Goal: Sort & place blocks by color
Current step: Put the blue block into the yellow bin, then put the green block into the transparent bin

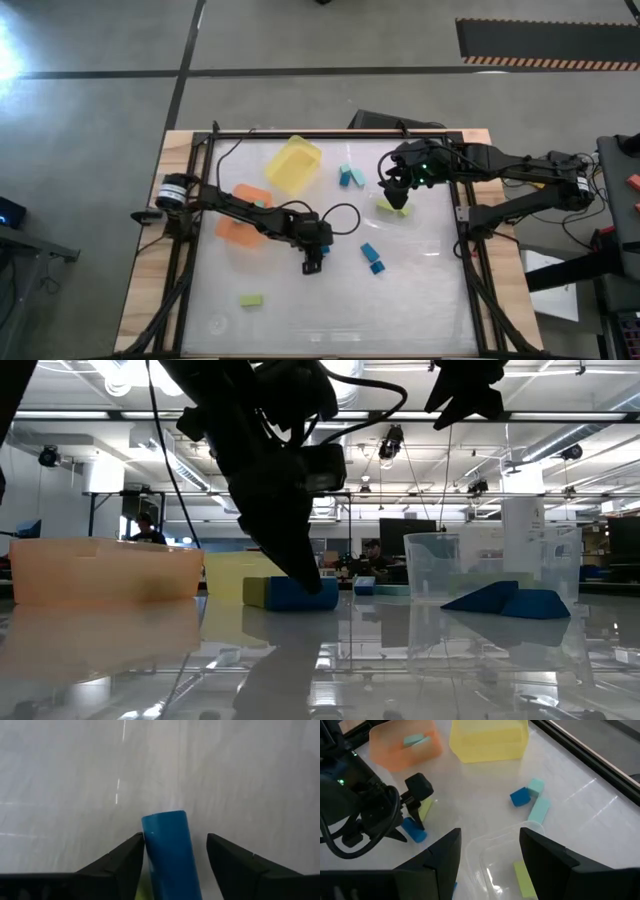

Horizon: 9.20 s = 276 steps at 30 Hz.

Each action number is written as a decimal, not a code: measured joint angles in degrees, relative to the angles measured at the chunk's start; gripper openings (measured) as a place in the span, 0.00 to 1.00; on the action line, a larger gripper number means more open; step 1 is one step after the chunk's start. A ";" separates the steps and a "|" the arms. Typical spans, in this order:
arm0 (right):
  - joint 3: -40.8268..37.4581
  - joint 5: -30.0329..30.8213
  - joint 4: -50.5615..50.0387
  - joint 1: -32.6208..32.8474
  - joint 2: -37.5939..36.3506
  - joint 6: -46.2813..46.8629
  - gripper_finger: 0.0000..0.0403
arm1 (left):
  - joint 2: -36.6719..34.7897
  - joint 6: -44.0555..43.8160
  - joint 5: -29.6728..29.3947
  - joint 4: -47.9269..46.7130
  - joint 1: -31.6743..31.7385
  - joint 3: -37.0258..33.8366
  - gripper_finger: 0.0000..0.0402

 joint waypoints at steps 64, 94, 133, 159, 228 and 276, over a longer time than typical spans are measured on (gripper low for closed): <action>-0.04 2.65 2.23 -4.96 1.43 5.81 0.48 | -13.64 0.31 0.45 -10.73 44.72 -0.04 0.30; -0.02 2.57 2.21 -6.32 3.02 5.31 0.48 | -7.02 0.04 0.23 -8.55 44.13 0.04 0.38; 12.89 -1.73 10.86 -5.45 11.61 17.42 0.48 | -48.41 -4.54 3.44 -8.57 34.49 0.64 0.43; 56.64 -17.61 -21.13 7.83 54.31 40.48 0.48 | -60.54 -8.89 10.33 -9.05 34.49 0.55 0.43; 59.35 -17.12 -14.64 6.95 76.82 30.37 0.31 | -55.45 -8.47 10.26 -9.01 34.49 -0.02 0.43; 9.52 -17.47 -22.56 -8.39 27.33 -22.44 0.32 | -50.04 -16.58 8.24 9.87 34.49 0.07 0.43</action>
